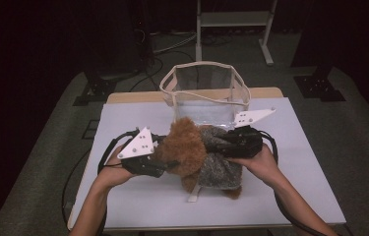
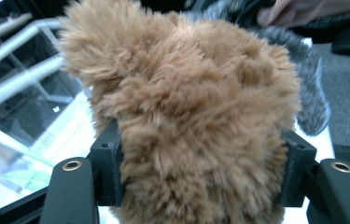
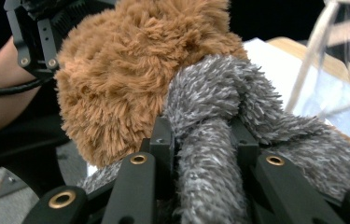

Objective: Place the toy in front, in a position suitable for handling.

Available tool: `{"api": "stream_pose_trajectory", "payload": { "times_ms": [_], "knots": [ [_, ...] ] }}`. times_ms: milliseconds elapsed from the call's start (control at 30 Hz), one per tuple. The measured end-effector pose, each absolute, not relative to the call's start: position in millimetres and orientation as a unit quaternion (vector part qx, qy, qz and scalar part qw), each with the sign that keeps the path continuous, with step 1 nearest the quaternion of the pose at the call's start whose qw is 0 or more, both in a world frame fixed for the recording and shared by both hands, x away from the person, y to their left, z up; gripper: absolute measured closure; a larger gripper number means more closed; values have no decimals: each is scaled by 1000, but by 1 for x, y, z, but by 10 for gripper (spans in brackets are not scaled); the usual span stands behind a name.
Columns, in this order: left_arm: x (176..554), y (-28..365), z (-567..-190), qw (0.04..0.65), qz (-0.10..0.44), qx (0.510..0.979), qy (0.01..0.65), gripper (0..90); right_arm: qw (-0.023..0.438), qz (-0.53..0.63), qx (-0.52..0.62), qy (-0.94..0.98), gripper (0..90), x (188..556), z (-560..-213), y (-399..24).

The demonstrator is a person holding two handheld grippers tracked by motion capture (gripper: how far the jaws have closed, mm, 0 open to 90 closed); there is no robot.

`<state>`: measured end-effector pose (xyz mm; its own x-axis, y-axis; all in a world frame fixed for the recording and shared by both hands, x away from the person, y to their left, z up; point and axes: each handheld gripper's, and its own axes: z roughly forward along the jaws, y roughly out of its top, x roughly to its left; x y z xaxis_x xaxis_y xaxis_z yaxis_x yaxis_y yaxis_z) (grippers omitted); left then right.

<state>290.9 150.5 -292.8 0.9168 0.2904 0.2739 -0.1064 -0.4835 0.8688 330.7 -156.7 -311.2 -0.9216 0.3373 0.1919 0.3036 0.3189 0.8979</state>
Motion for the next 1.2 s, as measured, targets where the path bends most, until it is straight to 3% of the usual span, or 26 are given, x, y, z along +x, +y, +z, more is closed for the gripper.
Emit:
{"api": "stream_pose_trajectory", "payload": {
  "times_ms": [300, 533, 867, 1200],
  "knots": [
    [296, 130, -303, 515, 186, 836, 49, 347, 26, 536, 209, 817, 685, 327, -311, -182],
    [301, 101, -293, 513, 189, 836, 30, 346, 59, 540, 185, 819, 684, 320, -266, -193],
    [303, 60, -280, 495, 195, 847, -5, 342, 111, 496, 136, 850, 682, 313, -218, -166],
    [307, 40, -287, 484, 183, 856, -18, 268, 124, 419, 148, 887, 701, 316, -230, -174]
  ]
}}
